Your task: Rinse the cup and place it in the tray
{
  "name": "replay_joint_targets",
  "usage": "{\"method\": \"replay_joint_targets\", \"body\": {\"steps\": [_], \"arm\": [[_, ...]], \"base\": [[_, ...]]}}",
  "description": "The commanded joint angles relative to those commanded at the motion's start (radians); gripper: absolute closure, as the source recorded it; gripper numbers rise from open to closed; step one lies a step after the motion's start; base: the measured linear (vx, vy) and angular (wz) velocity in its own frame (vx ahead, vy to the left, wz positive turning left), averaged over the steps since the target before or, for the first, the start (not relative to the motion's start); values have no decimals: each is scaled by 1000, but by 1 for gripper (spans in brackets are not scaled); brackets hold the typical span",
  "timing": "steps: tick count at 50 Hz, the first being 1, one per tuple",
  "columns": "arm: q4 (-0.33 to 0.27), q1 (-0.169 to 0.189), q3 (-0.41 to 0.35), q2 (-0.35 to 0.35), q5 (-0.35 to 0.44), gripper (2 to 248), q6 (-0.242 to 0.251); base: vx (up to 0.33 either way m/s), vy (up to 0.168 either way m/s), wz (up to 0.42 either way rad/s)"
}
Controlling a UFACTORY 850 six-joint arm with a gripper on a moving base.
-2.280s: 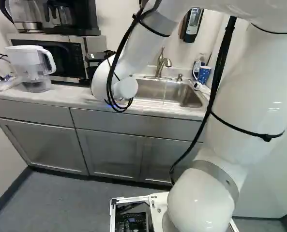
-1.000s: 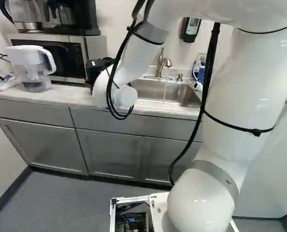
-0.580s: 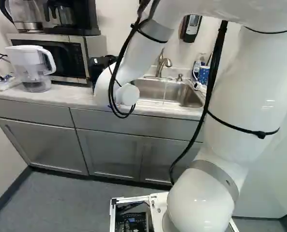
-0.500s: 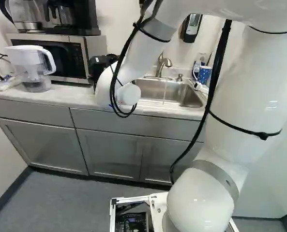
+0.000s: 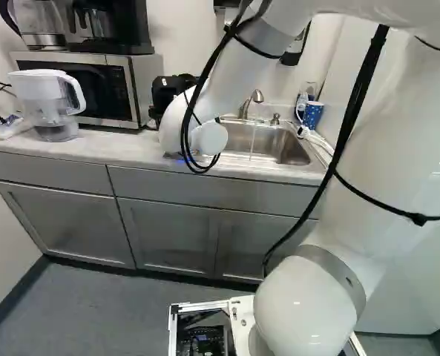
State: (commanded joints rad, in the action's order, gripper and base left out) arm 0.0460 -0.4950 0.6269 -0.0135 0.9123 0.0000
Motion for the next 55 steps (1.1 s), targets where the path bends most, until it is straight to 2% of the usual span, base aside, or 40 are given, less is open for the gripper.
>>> {"method": "replay_joint_targets", "body": {"steps": [55], "arm": [[0,177,-38,38,0,125,0]], "base": [[0,0,0]]}}
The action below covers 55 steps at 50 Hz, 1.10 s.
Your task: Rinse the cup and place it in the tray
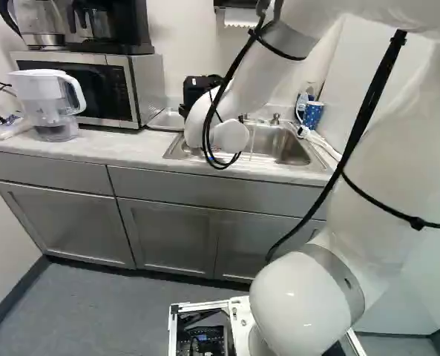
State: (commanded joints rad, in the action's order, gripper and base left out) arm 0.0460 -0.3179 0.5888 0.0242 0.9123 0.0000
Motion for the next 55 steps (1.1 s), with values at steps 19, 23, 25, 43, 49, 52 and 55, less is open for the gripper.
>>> {"method": "replay_joint_targets", "body": {"steps": [19,23,25,43,49,52,55], "arm": [[0,60,-17,17,0,125,0],[0,72,-20,20,0,125,0],[0,79,-22,22,0,125,0],[0,136,-37,33,0,125,0],[0,155,-44,29,0,125,0],[0,165,-48,27,0,125,0],[0,174,-52,24,0,125,0]], "base": [[0,0,0],[0,0,0],[0,0,0],[0,0,0],[0,0,0],[0,0,0],[0,0,0]]}}
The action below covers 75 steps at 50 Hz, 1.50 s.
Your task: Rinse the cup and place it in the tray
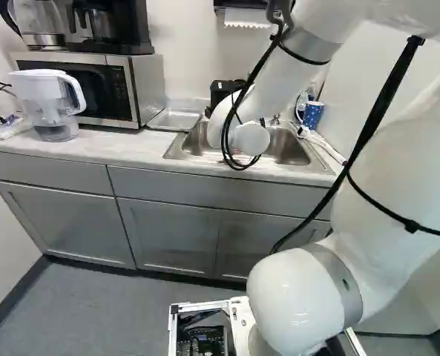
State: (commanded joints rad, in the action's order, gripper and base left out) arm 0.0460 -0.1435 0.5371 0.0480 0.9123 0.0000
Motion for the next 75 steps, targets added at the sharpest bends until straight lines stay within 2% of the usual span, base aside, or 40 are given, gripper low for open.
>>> {"method": "replay_joint_targets", "body": {"steps": [42,75], "arm": [[0,137,-31,-69,0,125,0],[0,244,-22,-77,0,125,0]], "base": [[0,0,0],[0,0,0]]}}
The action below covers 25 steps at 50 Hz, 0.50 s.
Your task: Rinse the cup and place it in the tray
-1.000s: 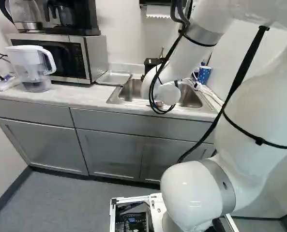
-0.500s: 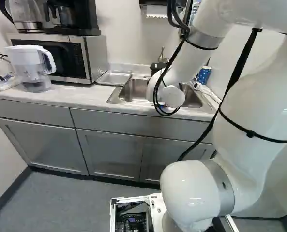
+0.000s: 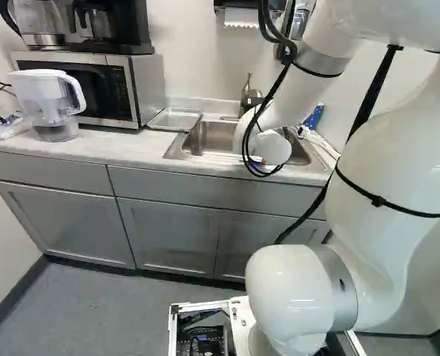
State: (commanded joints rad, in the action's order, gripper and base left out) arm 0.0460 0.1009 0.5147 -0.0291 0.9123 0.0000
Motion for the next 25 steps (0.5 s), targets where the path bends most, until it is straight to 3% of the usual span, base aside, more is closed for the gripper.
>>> {"method": "replay_joint_targets", "body": {"steps": [8,25], "arm": [[0,26,1,-1,0,125,0],[0,26,1,-1,0,125,0]], "base": [[0,0,0],[0,0,0]]}}
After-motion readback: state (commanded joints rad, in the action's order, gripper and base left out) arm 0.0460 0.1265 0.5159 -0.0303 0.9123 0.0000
